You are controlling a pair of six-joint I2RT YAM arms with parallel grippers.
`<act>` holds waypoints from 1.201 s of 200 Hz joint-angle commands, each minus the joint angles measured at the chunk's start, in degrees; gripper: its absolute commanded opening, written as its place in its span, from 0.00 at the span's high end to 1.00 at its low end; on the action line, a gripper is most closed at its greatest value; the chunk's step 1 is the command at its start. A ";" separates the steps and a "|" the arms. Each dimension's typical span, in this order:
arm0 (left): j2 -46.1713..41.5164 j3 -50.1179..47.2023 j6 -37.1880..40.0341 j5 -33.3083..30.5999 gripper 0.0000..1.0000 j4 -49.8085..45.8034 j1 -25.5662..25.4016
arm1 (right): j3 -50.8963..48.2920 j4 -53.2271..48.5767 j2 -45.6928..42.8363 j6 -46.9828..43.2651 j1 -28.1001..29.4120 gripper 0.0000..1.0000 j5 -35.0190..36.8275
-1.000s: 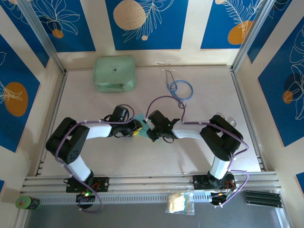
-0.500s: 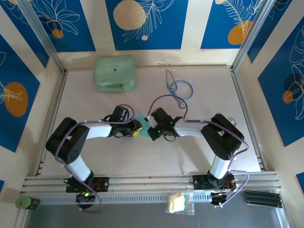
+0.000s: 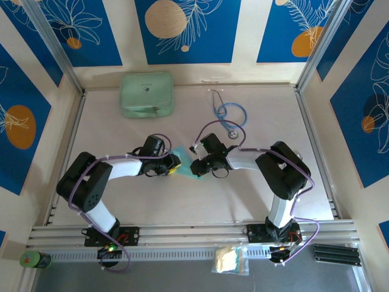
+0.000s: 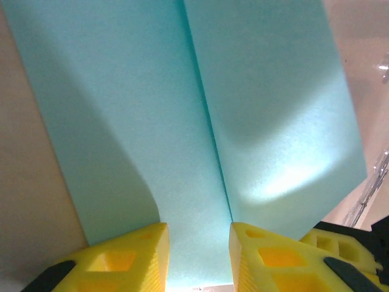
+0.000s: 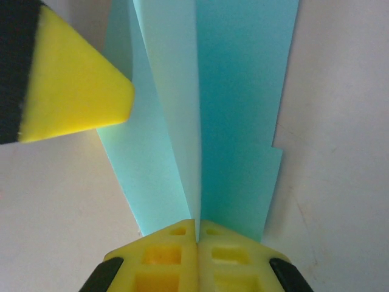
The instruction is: Fold a paper plane with a square sheet of paper (pick it up from the middle)
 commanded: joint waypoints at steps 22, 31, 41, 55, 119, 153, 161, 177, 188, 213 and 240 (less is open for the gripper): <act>-2.34 -0.71 2.62 0.23 0.73 4.75 -0.33 | 1.19 -0.55 2.69 3.85 -2.94 0.98 -9.37; -2.11 -1.13 2.56 0.93 0.74 7.12 -0.36 | 1.46 -0.82 3.04 4.38 -3.40 0.98 -10.32; -1.62 -1.42 2.62 1.93 0.76 9.64 -0.36 | 2.05 -1.35 3.52 4.90 -3.82 0.98 -11.38; -0.53 -1.76 2.23 3.12 0.77 13.12 -0.35 | 2.83 -2.03 4.10 5.75 -4.05 0.98 -12.48; 3.99 -2.49 0.16 5.69 0.82 22.21 -0.56 | 5.71 -4.30 6.83 9.11 -5.39 0.98 -16.24; 5.73 -2.21 -0.17 5.70 0.83 23.32 -0.65 | 6.08 -4.77 7.59 9.30 -5.80 0.97 -16.75; 6.06 -2.06 -0.22 5.55 0.83 23.35 -0.65 | 6.17 -4.96 7.76 9.28 -5.83 0.97 -16.71; 6.55 -2.07 -0.63 4.74 0.84 23.14 -0.57 | 6.26 -5.23 7.85 9.02 -5.81 0.95 -16.49; 6.81 -2.04 -0.94 4.19 0.84 22.71 -0.60 | 6.26 -5.46 7.76 8.89 -5.94 0.94 -16.31; 7.25 -1.72 -1.53 3.02 0.85 20.71 -0.63 | 6.00 -5.89 7.13 8.12 -6.12 0.90 -15.60; 7.09 -1.57 -1.50 2.26 0.85 18.93 -0.56 | 5.83 -6.61 5.99 7.24 -6.04 0.86 -15.02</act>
